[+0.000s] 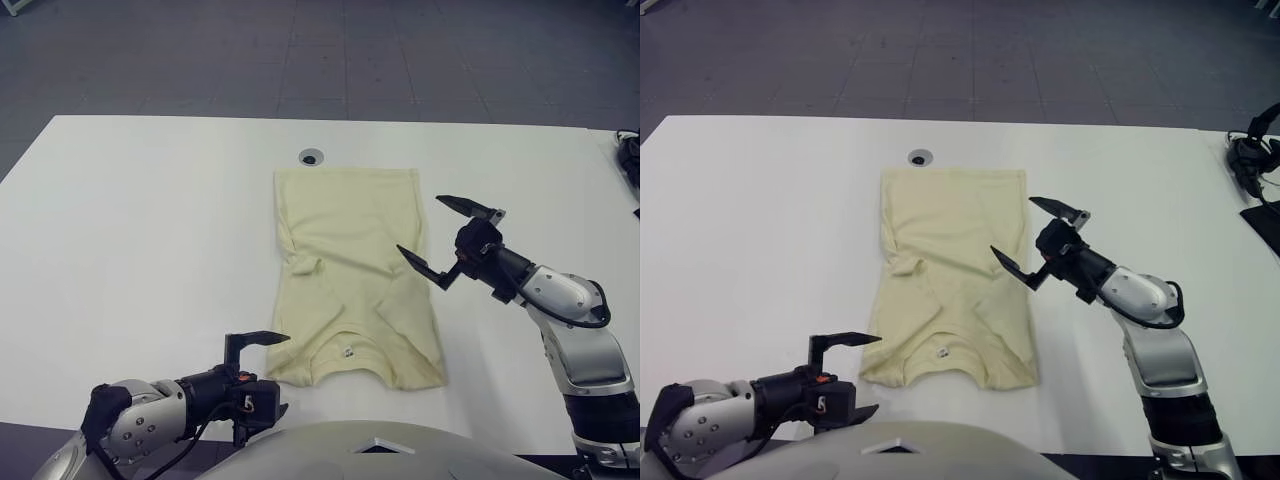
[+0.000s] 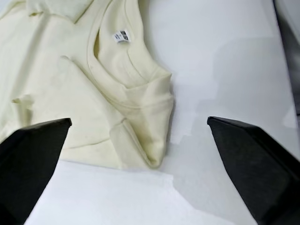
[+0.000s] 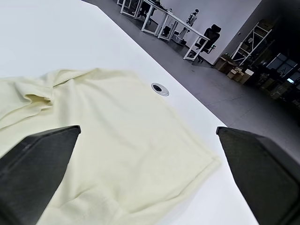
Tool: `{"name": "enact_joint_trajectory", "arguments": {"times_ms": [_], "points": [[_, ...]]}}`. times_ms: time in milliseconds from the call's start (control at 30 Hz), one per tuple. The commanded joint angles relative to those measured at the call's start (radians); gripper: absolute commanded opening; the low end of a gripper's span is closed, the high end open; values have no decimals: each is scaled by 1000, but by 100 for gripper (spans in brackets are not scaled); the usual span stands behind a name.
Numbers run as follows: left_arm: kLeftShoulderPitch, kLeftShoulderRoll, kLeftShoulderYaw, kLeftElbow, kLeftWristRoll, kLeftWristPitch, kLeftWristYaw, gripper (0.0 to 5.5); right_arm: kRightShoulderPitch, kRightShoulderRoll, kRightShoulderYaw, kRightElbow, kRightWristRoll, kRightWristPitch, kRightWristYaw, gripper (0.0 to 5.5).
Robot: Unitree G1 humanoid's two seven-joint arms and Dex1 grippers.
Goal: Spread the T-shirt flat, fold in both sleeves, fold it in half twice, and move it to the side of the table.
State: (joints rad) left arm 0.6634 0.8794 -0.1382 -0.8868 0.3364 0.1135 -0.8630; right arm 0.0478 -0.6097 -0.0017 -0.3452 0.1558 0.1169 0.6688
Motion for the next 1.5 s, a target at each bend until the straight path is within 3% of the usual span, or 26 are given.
{"name": "enact_joint_trajectory", "arguments": {"times_ms": [33, 167, 267, 600, 1167, 1500], "points": [[10, 4, -6, 23, 51, -3, 12, 540, 17, 3, 12, -19, -4, -2, 5, 539], [6, 2, -23, 40, 56, -5, 11, 540, 39, 0, 19, -42, -4, -3, 9, 539], [4, -6, -43, 53, 65, -2, 15, 502, 38, 0, 21, -41, -6, -4, 10, 540], [-46, -24, -99, 134, 84, 12, 33, 314, 60, 0, 26, -63, -20, -6, 6, 540], [-50, -27, -86, 153, 71, 7, 67, 9, 70, -10, 46, -60, -41, -23, 14, 540], [-61, -38, -106, 153, 72, 7, 70, 1, 91, -60, 3, -86, -5, -16, 79, 540]]}}
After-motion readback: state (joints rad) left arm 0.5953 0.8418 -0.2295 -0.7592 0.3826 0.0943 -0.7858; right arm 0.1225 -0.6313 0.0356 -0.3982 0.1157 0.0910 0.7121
